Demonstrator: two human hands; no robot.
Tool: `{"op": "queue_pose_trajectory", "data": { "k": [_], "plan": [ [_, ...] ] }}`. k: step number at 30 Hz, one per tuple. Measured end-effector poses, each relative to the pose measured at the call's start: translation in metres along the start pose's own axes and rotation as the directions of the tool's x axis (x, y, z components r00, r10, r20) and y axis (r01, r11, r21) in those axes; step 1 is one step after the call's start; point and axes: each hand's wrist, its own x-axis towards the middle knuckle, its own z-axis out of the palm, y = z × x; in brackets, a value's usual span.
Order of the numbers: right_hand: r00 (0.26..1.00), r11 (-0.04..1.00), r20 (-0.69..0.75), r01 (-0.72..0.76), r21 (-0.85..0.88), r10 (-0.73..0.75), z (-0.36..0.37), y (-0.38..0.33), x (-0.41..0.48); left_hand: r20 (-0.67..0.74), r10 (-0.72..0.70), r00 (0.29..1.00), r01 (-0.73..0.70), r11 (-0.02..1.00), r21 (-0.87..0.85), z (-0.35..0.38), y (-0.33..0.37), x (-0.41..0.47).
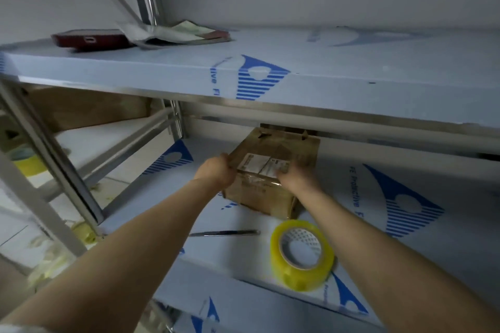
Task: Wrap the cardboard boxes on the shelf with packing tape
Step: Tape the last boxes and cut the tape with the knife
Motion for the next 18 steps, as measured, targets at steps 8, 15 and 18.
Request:
{"op": "queue_pose_trajectory", "data": {
  "k": [8,15,18],
  "plan": [
    [0.997,0.912,-0.046,-0.033,0.408,0.056,0.061,-0.097,-0.024,0.031,-0.209,0.977,0.209,0.929,-0.307,-0.047,-0.112,0.026],
    [0.988,0.801,-0.149,0.116,0.588,-0.033,0.081,-0.139,-0.062,0.182,-0.313,0.932,0.332,0.537,-0.776,-0.075,-0.155,0.015],
    [0.97,0.757,-0.237,0.188,0.626,-0.044,0.077,-0.148,-0.075,0.181,-0.326,0.928,0.31,0.405,-0.86,-0.08,-0.163,0.003]
  ]
}}
